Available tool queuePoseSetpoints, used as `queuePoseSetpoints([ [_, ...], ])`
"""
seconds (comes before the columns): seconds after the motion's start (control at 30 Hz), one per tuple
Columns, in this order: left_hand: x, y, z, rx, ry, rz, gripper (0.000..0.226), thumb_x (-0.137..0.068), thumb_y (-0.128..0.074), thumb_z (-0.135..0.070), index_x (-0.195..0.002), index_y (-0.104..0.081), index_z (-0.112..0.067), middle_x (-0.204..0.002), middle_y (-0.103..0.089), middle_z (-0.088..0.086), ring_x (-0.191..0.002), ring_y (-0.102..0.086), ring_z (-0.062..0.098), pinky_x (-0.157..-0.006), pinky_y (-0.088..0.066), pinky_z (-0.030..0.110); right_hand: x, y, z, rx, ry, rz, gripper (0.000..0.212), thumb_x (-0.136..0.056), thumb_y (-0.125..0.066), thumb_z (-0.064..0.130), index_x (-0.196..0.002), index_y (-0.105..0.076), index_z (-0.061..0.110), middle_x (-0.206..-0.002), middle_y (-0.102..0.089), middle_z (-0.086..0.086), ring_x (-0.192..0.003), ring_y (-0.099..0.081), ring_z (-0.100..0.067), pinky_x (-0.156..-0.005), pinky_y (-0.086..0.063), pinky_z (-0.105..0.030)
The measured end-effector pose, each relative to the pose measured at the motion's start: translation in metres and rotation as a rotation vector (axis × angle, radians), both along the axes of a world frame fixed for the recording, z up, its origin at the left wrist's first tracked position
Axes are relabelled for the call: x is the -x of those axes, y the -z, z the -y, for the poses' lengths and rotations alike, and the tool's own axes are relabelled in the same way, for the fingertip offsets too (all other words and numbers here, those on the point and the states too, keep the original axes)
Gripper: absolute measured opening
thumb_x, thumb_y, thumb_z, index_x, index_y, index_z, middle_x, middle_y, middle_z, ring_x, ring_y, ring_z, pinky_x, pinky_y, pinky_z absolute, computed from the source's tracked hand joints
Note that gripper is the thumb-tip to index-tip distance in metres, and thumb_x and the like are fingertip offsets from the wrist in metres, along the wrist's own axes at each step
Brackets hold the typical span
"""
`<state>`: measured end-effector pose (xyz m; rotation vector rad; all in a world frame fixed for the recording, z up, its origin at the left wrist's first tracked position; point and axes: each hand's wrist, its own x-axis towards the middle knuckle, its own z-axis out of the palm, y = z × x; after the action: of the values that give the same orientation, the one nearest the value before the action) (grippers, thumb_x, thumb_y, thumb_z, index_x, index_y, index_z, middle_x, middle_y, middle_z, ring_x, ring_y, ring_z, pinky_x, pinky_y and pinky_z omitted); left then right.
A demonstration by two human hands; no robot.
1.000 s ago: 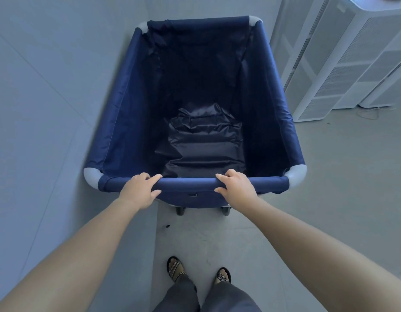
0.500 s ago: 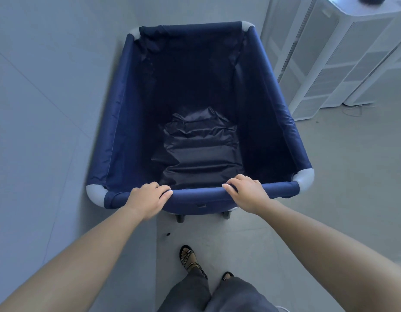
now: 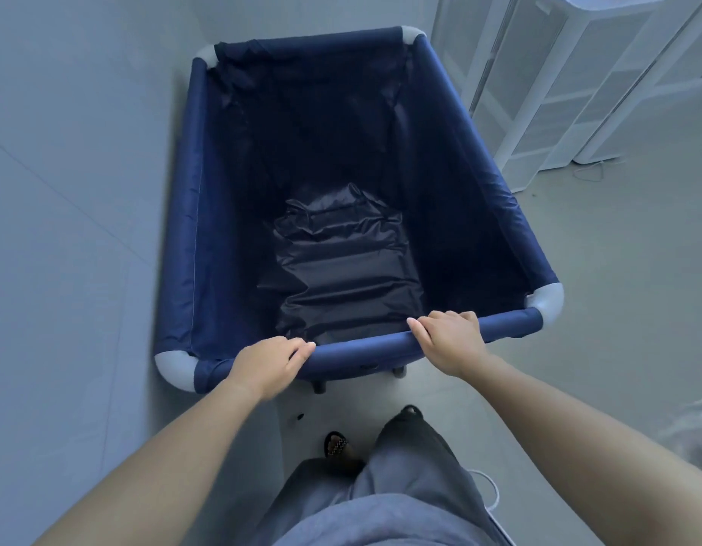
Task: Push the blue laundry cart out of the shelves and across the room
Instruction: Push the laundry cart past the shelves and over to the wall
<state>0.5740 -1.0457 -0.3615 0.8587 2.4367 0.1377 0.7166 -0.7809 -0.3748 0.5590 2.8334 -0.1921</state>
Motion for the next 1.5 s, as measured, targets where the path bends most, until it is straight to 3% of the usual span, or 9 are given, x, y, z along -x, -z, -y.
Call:
queuePoseSetpoints([
  [0.17,0.014,0.007,0.009,0.005,0.025,-0.089,0.052,-0.095,-0.021,-0.051,-0.076,-0.058,-0.021,-0.076,-0.057,-0.003,-0.072,-0.053,0.016,-0.06,-0.042,0.033,0.006,0.002,0.002,0.007,0.06,-0.03,0.052,-0.097,-0.021,0.044,-0.074,-0.06,0.02,-0.077,-0.059,0.003,-0.077,-0.055,-0.024,-0.073,-0.031,-0.037],
  [0.3,0.021,0.008,0.007,0.009,0.114,-0.091,0.045,-0.096,-0.021,-0.05,-0.068,-0.048,-0.027,-0.071,-0.048,-0.008,-0.069,-0.046,0.013,-0.058,-0.031,0.03,0.012,0.003,-0.006,-0.009,-0.031,-0.021,0.048,-0.098,-0.024,0.044,-0.079,-0.061,0.02,-0.079,-0.057,0.003,-0.078,-0.056,-0.026,-0.066,-0.033,-0.035],
  [0.43,0.028,0.008,0.006,0.003,0.161,-0.063,0.044,-0.096,-0.022,-0.05,-0.06,-0.038,-0.03,-0.068,-0.045,-0.009,-0.07,-0.047,0.013,-0.058,-0.028,0.028,0.018,0.003,-0.015,0.017,-0.102,-0.03,0.048,-0.097,-0.022,0.049,-0.069,-0.051,0.024,-0.071,-0.049,0.006,-0.073,-0.055,-0.023,-0.061,-0.039,-0.036],
  [0.6,0.031,0.009,0.005,-0.025,0.168,0.019,0.044,-0.096,-0.022,-0.049,-0.056,-0.034,-0.035,-0.067,-0.043,-0.009,-0.065,-0.043,0.01,-0.06,-0.03,0.029,0.02,0.006,-0.02,0.023,-0.09,-0.045,0.054,-0.093,-0.018,0.056,-0.065,-0.053,0.025,-0.067,-0.047,0.008,-0.068,-0.049,-0.017,-0.053,-0.03,-0.031],
  [0.8,0.034,0.011,0.003,-0.039,0.208,0.092,0.04,-0.097,-0.022,-0.046,-0.064,-0.038,-0.029,-0.068,-0.045,-0.008,-0.069,-0.046,0.014,-0.067,-0.04,0.033,0.021,0.01,-0.023,-0.024,-0.121,0.006,0.061,-0.093,-0.017,0.056,-0.067,-0.061,0.024,-0.066,-0.059,0.004,-0.064,-0.053,-0.018,-0.05,-0.031,-0.03],
  [1.0,0.034,0.012,0.006,-0.071,0.265,0.012,0.032,-0.093,-0.031,-0.052,-0.071,-0.039,-0.03,-0.068,-0.04,-0.012,-0.067,-0.042,0.011,-0.06,-0.032,0.029,0.023,0.007,-0.021,-0.051,-0.112,0.04,0.065,-0.094,-0.017,0.055,-0.065,-0.063,0.019,-0.06,-0.062,0.001,-0.06,-0.056,-0.02,-0.051,-0.035,-0.03],
  [1.5,0.035,0.013,0.008,-0.074,0.277,0.022,0.036,-0.09,-0.033,-0.057,-0.08,-0.049,-0.027,-0.071,-0.036,-0.013,-0.069,-0.042,0.01,-0.061,-0.037,0.029,0.025,0.002,-0.018,-0.047,-0.111,0.057,0.059,-0.094,-0.02,0.052,-0.061,-0.057,0.021,-0.053,-0.051,0.004,-0.052,-0.048,-0.017,-0.045,-0.026,-0.029],
])
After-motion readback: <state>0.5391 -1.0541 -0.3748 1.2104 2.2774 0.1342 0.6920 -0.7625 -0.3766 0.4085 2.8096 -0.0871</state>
